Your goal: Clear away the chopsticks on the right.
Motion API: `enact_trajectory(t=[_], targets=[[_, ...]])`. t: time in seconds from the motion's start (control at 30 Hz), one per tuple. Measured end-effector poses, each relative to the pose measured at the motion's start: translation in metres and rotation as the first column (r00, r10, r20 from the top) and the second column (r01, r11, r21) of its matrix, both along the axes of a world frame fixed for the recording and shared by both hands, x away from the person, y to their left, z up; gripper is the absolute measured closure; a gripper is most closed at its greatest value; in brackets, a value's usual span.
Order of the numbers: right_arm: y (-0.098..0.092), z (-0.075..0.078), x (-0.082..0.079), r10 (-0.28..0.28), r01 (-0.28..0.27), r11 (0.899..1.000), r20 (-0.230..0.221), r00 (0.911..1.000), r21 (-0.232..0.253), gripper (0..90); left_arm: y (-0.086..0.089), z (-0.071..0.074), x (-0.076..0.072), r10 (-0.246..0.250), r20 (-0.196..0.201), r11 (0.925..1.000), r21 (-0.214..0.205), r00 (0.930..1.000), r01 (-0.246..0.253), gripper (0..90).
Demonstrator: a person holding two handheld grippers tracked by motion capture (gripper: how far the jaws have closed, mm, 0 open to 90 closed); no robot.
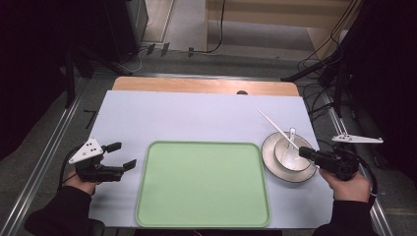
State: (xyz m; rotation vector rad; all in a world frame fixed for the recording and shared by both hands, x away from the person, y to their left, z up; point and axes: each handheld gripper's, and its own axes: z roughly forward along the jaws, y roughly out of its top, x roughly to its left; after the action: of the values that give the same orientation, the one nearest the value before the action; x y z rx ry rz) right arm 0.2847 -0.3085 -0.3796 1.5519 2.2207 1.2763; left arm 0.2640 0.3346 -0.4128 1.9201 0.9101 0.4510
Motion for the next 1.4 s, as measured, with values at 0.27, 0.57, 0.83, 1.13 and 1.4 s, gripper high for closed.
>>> enact_trajectory(t=[0.27,0.57,0.83,1.13,1.4], targets=[[0.024,-0.006,-0.011,0.059,-0.058,0.998,0.014,0.9982,-0.021,85.2,0.0,0.0,0.0,0.0,-0.001,1.0,0.001,1.0,0.0,15.2],[0.044,-0.012,-0.018,0.126,-0.126,0.992,0.02,0.9918,0.002,85.2,0.0,0.0,0.0,-0.002,0.0,1.0,0.001,1.0,0.002,15.1],[0.059,-0.02,-0.023,0.158,-0.159,0.987,0.034,0.9869,0.015,85.2,0.0,0.0,0.0,-0.001,0.001,1.0,-0.003,1.0,0.001,15.1],[0.078,-0.033,-0.032,0.207,-0.207,0.978,-0.002,0.9783,-0.006,85.2,0.0,-0.001,0.002,0.0,0.004,0.9999,-0.017,1.0,0.0,15.2],[0.092,-0.041,-0.043,0.229,-0.23,0.973,-0.02,0.9731,-0.022,85.2,-0.002,0.0,0.008,0.0,0.008,0.9997,-0.024,1.0,0.001,15.2]])
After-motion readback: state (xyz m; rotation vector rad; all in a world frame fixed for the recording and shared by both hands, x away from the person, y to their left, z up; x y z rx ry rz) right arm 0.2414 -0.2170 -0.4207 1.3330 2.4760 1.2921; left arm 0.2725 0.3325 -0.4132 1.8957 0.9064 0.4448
